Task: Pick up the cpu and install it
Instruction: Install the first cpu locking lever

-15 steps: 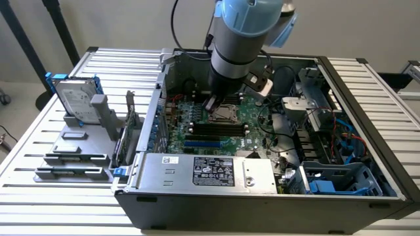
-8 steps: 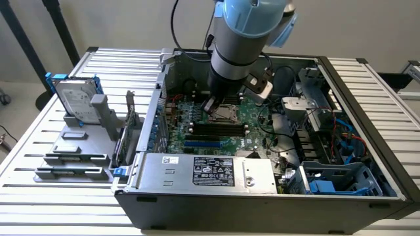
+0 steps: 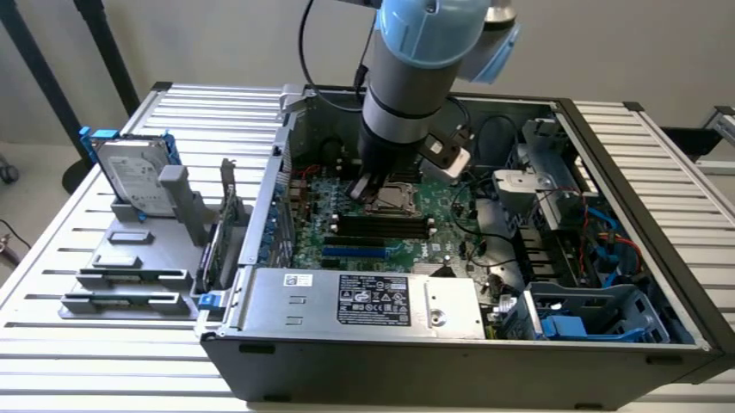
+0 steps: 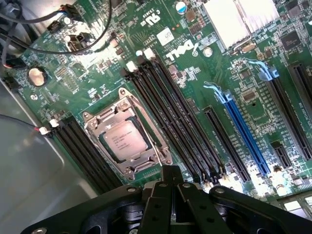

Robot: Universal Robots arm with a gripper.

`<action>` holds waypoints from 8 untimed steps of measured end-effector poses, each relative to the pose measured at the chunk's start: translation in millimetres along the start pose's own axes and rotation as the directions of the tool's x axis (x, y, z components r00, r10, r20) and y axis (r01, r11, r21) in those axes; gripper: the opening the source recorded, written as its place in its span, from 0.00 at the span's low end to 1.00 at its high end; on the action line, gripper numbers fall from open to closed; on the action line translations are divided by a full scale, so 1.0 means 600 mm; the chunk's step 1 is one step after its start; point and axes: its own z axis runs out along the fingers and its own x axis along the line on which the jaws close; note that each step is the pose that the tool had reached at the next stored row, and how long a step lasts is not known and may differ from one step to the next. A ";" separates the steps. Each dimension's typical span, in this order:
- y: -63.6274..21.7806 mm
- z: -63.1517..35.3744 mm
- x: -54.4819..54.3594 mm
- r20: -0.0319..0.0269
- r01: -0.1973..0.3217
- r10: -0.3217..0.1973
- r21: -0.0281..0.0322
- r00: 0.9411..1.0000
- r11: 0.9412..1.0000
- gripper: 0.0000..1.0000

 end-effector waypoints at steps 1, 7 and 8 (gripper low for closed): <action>-0.001 0.003 -0.002 0.000 -0.006 0.006 -0.002 1.000 1.000 0.11; -0.012 0.018 -0.013 -0.002 -0.030 0.030 -0.009 1.000 0.999 0.11; -0.012 0.019 -0.014 -0.003 -0.031 0.031 -0.009 1.000 0.999 0.11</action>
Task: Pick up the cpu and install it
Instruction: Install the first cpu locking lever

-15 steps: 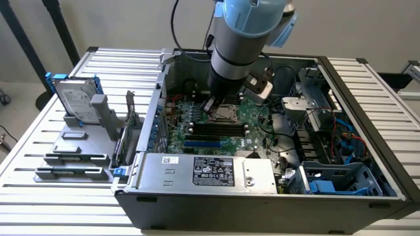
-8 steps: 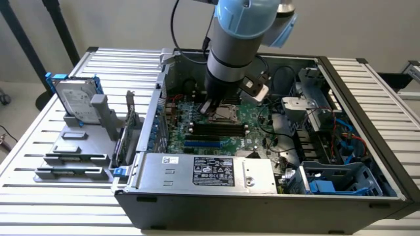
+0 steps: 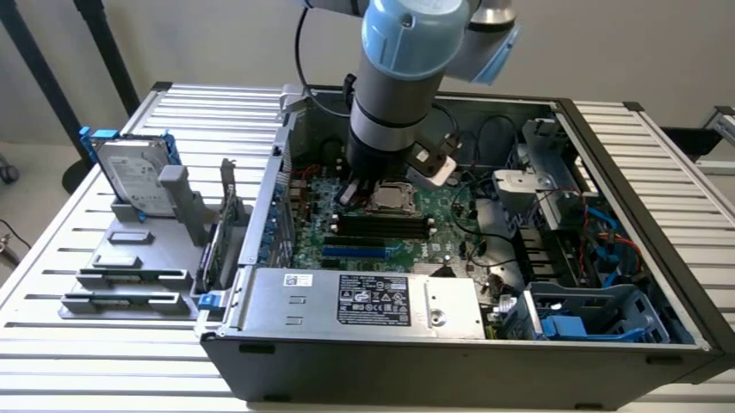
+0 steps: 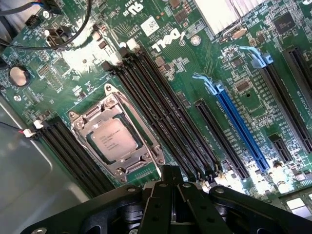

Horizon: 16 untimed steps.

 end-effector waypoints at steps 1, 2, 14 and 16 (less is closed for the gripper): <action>0.000 0.001 0.000 0.000 0.000 0.000 0.000 1.000 1.000 0.11; 0.000 0.001 0.000 0.000 0.000 0.000 0.000 1.000 1.000 0.11; 0.000 0.002 0.000 -0.014 0.003 -0.003 0.001 1.000 1.000 0.11; -0.001 0.003 0.001 -0.015 0.004 -0.004 -0.001 1.000 1.000 0.11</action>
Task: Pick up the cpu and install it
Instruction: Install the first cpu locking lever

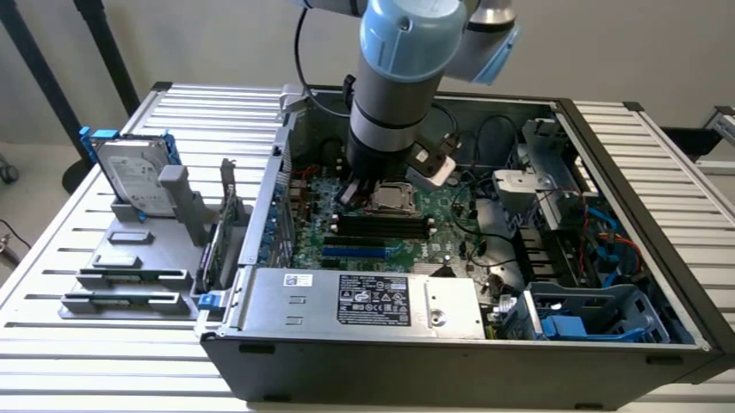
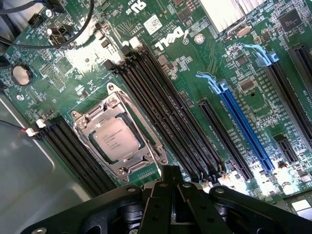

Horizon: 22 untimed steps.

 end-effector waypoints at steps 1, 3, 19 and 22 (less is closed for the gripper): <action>0.000 0.001 0.001 -0.001 0.000 0.000 -0.001 1.000 1.000 0.11; -0.002 0.002 0.003 -0.002 0.001 -0.001 -0.002 1.000 1.000 0.11; -0.007 0.029 -0.006 -0.030 0.010 -0.011 -0.016 0.999 1.000 0.11; -0.007 0.034 -0.008 -0.036 0.012 -0.013 -0.017 0.999 1.000 0.11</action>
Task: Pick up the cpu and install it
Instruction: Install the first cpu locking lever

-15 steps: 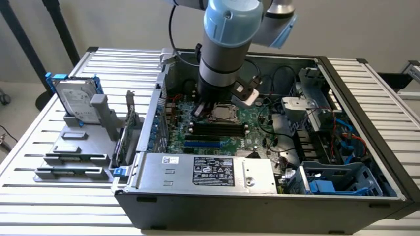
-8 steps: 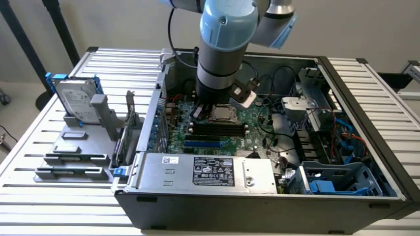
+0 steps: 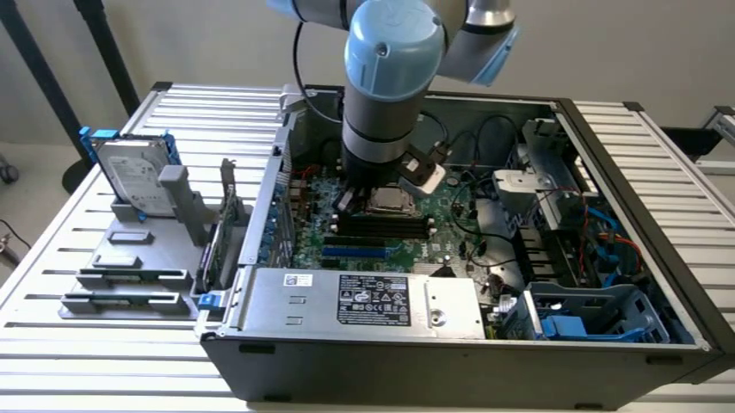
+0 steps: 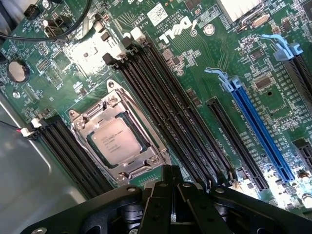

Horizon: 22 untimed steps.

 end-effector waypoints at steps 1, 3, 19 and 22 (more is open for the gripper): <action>0.000 0.001 -0.001 -0.003 0.000 0.000 0.000 1.000 1.000 0.11; -0.001 0.004 -0.002 -0.008 0.001 -0.001 0.002 1.000 1.000 0.11; 0.000 0.029 -0.011 -0.041 0.007 -0.007 0.009 0.999 1.000 0.11; 0.000 0.029 -0.011 -0.041 0.007 -0.006 0.010 0.999 1.000 0.11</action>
